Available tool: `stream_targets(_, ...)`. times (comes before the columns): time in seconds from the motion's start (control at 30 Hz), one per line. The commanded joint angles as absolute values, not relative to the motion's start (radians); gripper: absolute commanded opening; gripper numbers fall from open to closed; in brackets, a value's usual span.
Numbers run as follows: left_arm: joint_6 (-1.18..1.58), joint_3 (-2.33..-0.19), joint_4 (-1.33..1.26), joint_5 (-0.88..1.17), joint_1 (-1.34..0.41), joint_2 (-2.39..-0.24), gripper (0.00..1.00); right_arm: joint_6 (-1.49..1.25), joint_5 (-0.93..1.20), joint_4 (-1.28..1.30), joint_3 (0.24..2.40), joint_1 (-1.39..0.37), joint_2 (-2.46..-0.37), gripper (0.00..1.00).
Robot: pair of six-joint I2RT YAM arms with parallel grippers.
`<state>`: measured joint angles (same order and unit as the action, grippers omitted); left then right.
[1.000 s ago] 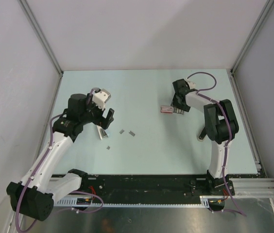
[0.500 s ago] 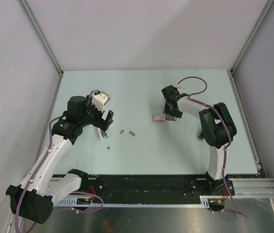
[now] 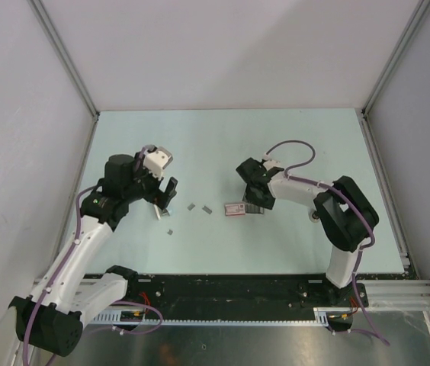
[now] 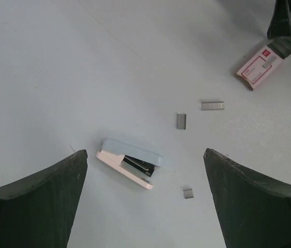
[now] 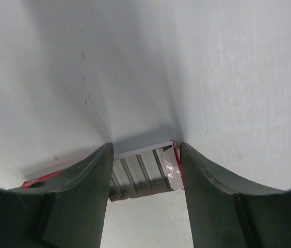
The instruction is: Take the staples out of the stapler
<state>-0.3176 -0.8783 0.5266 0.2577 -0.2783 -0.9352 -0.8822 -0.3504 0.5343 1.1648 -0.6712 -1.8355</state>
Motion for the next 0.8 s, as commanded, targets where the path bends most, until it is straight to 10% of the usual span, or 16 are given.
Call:
stream_targets(0.0, -0.351, -0.861, 0.513, 0.281, -0.268, -0.916, 0.99, -1.012, -0.316, 0.629, 1.111, -0.735, -1.800, 0.59)
stream_targets(0.77, -0.415, -0.834, 0.514, 0.326, -0.269, -0.946, 0.99, -1.133, -0.387, 0.694, 1.028, -0.820, -1.571, 0.64)
